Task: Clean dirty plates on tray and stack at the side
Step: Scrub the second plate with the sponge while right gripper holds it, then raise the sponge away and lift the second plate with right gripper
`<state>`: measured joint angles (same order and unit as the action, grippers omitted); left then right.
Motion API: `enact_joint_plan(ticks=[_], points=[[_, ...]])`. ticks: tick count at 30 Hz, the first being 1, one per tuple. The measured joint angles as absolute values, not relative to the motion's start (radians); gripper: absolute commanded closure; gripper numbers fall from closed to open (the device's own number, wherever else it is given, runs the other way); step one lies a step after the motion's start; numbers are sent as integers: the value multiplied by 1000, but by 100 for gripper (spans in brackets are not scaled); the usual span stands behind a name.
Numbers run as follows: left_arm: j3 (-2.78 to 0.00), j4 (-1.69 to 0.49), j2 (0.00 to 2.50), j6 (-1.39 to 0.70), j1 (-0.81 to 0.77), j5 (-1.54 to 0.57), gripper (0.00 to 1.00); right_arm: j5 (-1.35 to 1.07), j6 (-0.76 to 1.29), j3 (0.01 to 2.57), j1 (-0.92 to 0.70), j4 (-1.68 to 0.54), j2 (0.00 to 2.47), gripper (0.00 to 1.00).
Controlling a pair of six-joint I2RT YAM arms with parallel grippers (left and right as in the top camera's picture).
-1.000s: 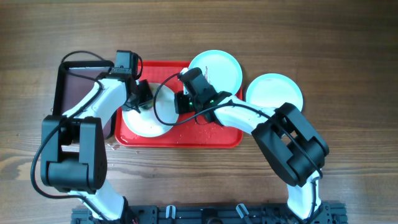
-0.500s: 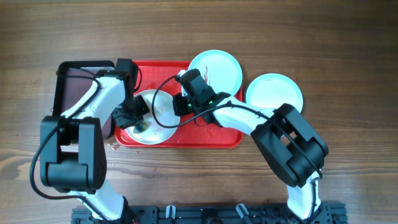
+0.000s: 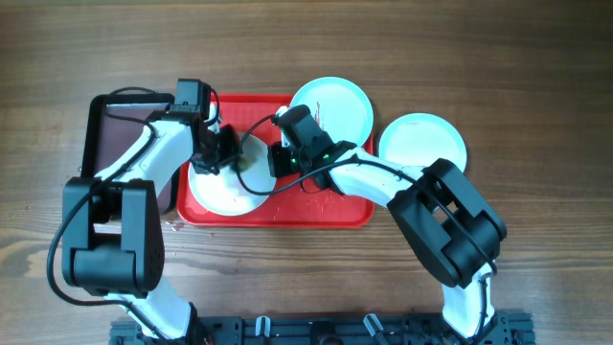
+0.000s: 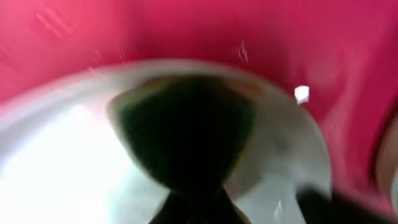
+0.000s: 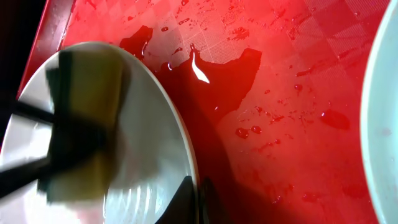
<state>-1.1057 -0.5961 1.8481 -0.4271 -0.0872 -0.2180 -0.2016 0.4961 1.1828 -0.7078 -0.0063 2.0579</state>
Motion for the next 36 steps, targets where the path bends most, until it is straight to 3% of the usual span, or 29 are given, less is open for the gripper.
enact_joint_plan(ticks=[5, 10, 16, 24, 30, 36], points=[[-1112, -556, 1848, -505, -93, -42, 96, -203, 501, 1190, -706, -31, 2058, 96], [-1246, -736, 1849, -530, -78, 57, 96, -214, 503, 1226, -706, -126, 2058, 96], [-1521, -988, 1848, -536, -64, 102, 96, -220, 499, 1290, -706, -296, 2058, 96], [-1591, -1059, 1842, -529, -41, 107, 96, -185, 456, 1337, -706, -476, 2043, 96], [-1590, -1062, 1842, -529, -32, 104, 96, -9, 398, 1337, -725, -546, 1894, 96], [-1545, -1048, 1842, -529, -32, 104, 96, 324, 317, 1348, -847, -554, 1743, 96]])
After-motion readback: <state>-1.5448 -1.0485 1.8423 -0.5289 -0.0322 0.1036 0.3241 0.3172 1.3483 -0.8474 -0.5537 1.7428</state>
